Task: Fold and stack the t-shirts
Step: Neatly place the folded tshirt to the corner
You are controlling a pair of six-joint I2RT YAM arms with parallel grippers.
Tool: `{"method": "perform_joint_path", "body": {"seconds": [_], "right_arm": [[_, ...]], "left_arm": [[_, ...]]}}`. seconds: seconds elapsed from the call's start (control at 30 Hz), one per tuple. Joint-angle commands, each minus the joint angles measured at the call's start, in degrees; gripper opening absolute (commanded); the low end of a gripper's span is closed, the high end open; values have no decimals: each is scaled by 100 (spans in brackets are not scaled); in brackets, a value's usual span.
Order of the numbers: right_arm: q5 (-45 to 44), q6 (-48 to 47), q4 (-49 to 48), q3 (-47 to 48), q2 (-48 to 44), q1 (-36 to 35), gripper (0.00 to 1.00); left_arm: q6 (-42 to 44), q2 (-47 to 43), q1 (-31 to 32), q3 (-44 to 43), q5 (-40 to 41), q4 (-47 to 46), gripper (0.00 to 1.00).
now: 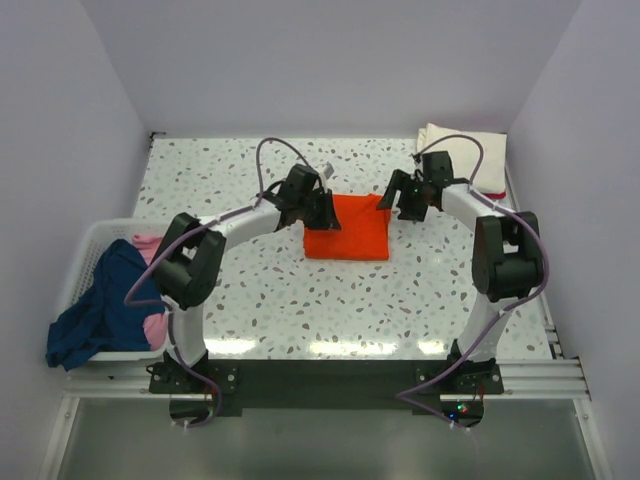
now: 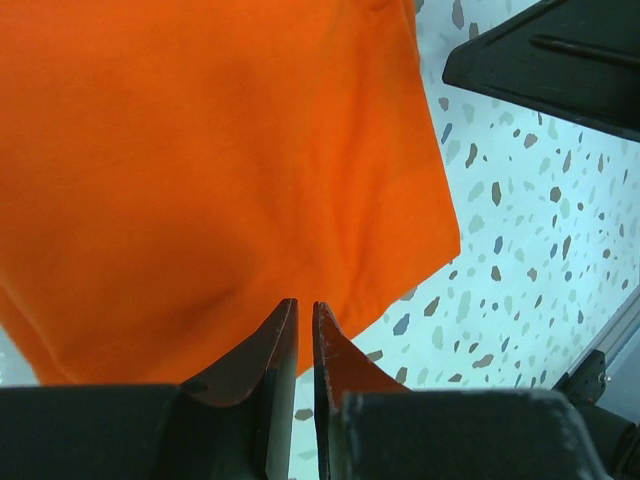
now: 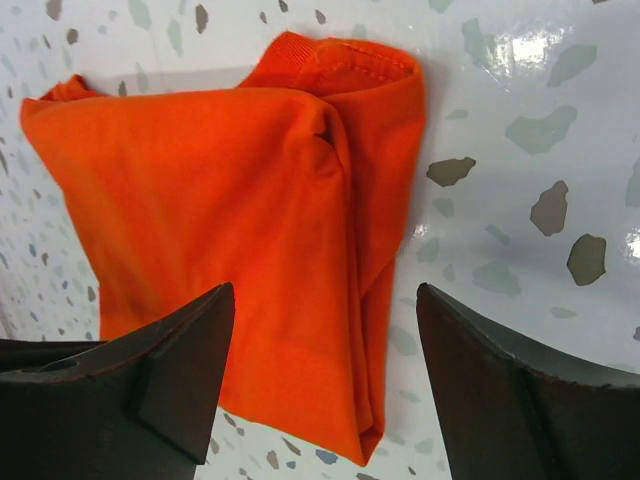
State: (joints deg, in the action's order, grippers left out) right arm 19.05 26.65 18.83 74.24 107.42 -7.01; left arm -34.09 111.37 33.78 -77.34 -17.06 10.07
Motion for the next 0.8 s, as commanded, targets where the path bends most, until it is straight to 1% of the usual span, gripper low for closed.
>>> {"method": "perform_joint_path", "body": {"seconds": [0.0,0.17,0.47,0.6,0.63,0.7,0.73,0.77], "right_arm": [[-59,-310,-292,-76,147,-3,77],[2,-450,-362,-129,341,-64,80],[-173,-477,-257,12,781,-450,78],[-428,-442,-38,152,903,-740,73],[-541,-442,6,231,921,-802,69],[-665,-407,120,293,1009,-933,66],[-840,-398,182,380,1035,-969,59],[-911,-389,235,416,1088,-1013,54]], "left_arm": [[-142,-519,-134,218,-157,-49,16],[-151,-871,-223,483,-245,-40,17],[-125,-1074,-302,729,-386,-66,17],[-98,-1144,-346,791,-421,-57,17],[-98,-1170,-354,799,-430,-40,17],[-98,-1205,-381,843,-447,-31,17],[-90,-1258,-372,852,-447,-14,17],[-81,-1284,-381,852,-456,4,17]]}}
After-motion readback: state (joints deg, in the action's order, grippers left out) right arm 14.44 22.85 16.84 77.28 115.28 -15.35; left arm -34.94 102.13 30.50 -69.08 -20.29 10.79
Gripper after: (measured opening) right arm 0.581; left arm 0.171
